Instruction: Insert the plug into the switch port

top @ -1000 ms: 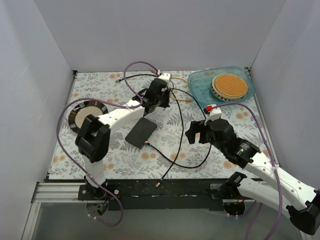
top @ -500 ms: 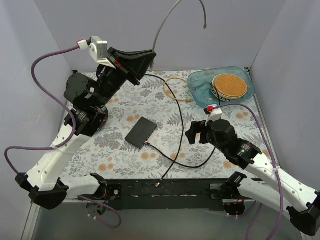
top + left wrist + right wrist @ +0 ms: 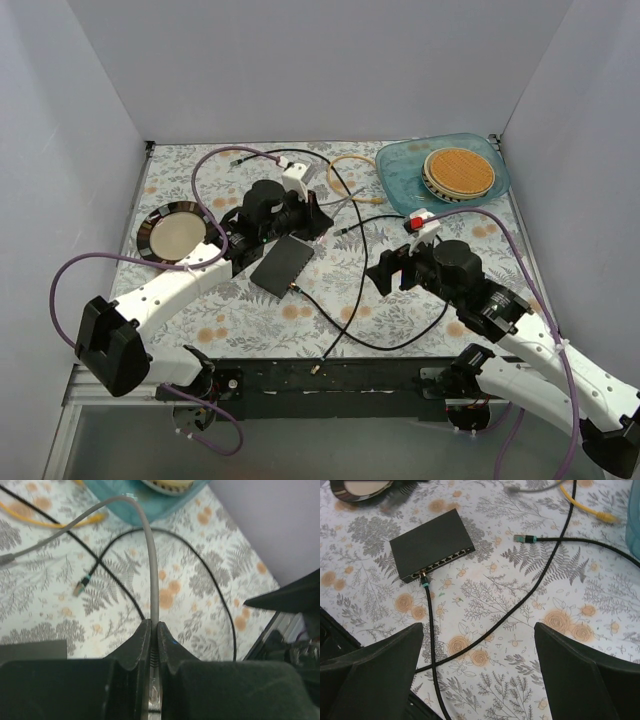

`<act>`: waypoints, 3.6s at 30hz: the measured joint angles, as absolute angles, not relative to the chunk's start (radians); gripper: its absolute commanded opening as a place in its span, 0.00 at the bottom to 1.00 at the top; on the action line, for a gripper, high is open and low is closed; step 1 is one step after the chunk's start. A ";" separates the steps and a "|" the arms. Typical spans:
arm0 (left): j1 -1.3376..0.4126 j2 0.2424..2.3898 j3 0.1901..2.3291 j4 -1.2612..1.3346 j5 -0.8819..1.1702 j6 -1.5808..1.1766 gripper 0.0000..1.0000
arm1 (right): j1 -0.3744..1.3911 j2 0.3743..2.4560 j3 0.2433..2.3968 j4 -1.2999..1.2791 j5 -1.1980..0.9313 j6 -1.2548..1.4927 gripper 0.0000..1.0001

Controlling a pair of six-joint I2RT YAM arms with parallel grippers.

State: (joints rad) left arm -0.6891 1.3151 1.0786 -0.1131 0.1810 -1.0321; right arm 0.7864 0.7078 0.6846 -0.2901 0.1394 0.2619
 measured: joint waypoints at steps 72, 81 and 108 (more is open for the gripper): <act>-0.598 1.201 1.007 -0.127 0.563 -1.064 0.94 | 0.784 0.825 0.768 -0.152 -0.199 -0.128 0.01; -0.591 1.279 0.999 -0.016 0.754 -1.153 0.77 | 0.784 0.795 0.768 -0.140 -0.180 -0.116 0.01; -0.587 1.316 1.001 0.024 0.780 -1.241 0.00 | 0.783 0.847 0.771 -0.106 -0.176 -0.091 0.82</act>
State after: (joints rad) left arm -0.5869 1.3159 1.0008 0.0238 0.7799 -1.2411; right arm 0.7830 0.8467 0.7712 -0.1059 -0.1757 -0.0914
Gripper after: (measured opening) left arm 0.121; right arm 0.822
